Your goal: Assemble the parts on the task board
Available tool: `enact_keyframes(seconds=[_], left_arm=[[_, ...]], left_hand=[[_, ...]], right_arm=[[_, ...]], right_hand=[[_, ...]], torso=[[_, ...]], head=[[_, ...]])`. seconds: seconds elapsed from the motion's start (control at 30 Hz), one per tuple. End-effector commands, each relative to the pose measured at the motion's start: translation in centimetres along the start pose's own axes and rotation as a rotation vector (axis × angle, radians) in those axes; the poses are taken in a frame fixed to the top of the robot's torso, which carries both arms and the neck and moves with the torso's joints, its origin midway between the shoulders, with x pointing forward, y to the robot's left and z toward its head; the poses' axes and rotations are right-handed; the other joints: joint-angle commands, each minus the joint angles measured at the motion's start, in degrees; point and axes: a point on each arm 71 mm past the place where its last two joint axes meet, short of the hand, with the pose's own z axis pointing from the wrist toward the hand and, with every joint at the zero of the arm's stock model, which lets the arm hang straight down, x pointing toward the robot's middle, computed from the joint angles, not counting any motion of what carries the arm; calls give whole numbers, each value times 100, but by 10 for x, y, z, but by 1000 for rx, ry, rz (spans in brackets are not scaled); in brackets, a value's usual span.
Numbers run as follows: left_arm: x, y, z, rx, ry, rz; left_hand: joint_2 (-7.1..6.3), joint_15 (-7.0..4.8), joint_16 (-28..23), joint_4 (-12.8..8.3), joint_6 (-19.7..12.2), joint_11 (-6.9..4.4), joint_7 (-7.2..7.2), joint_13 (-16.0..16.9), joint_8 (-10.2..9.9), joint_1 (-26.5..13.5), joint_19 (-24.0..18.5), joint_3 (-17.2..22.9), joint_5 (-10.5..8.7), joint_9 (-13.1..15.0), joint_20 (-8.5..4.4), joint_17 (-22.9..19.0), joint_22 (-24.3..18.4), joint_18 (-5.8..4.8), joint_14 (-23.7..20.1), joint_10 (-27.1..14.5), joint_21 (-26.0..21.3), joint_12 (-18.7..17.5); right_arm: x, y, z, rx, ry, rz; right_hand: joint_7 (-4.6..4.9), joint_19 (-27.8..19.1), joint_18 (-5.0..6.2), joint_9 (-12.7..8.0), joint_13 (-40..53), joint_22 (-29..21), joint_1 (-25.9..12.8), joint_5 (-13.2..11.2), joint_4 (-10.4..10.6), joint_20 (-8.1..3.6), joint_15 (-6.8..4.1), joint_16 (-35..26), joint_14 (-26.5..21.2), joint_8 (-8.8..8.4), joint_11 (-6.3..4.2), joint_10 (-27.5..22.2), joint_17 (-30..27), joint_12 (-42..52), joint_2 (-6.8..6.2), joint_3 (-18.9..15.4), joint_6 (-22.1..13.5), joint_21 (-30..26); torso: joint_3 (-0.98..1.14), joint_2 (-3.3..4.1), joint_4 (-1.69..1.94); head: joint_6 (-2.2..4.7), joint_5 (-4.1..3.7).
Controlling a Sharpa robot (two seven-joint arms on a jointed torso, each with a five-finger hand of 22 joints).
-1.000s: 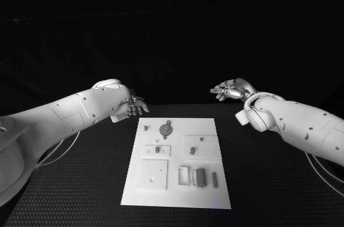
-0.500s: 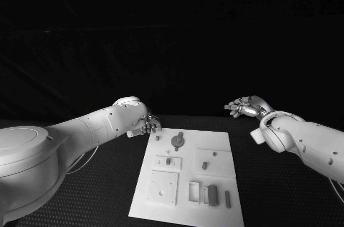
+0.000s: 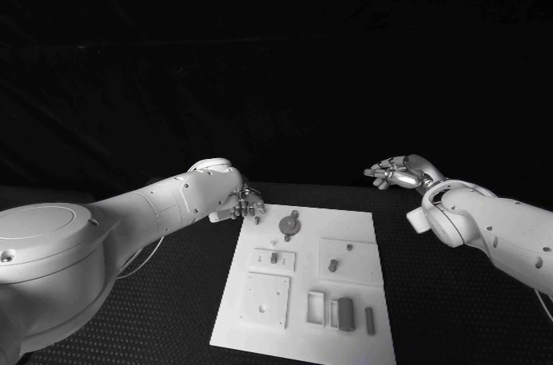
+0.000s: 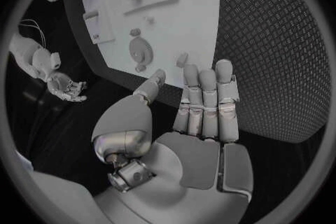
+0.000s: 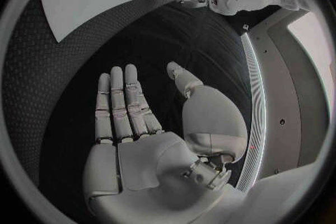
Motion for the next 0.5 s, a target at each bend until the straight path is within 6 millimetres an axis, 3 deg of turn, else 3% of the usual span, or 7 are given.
enact_keyframes(seconds=[0.03,0.5], left_arm=[[6,-2,2,16,22,15],[9,2,5,6,11,30]], left_hand=[[-57,6,-27,48,-18,17,1,-8,13,21,-12,2,-30,-8,36,-11,4,154,-19,-29,-34,-33],[-18,13,-20,49,-13,15,-1,-30,16,71,-6,25,-31,-17,46,-29,15,165,-21,-20,-49,-38]], right_arm=[[2,3,0,-16,12,3],[3,3,0,-17,13,3]], right_hand=[[185,-28,-30,-6,-5,8,-3,1,27,-7,31,-19,-17,17,208,-640,10,22,12,8,41,-27],[185,-28,-29,-7,-8,12,0,1,28,-6,31,-21,-17,19,208,-640,13,25,12,6,41,-30]], torso=[[2,3,0],[10,12,-3]], head=[[-26,-11],[-102,-57]])
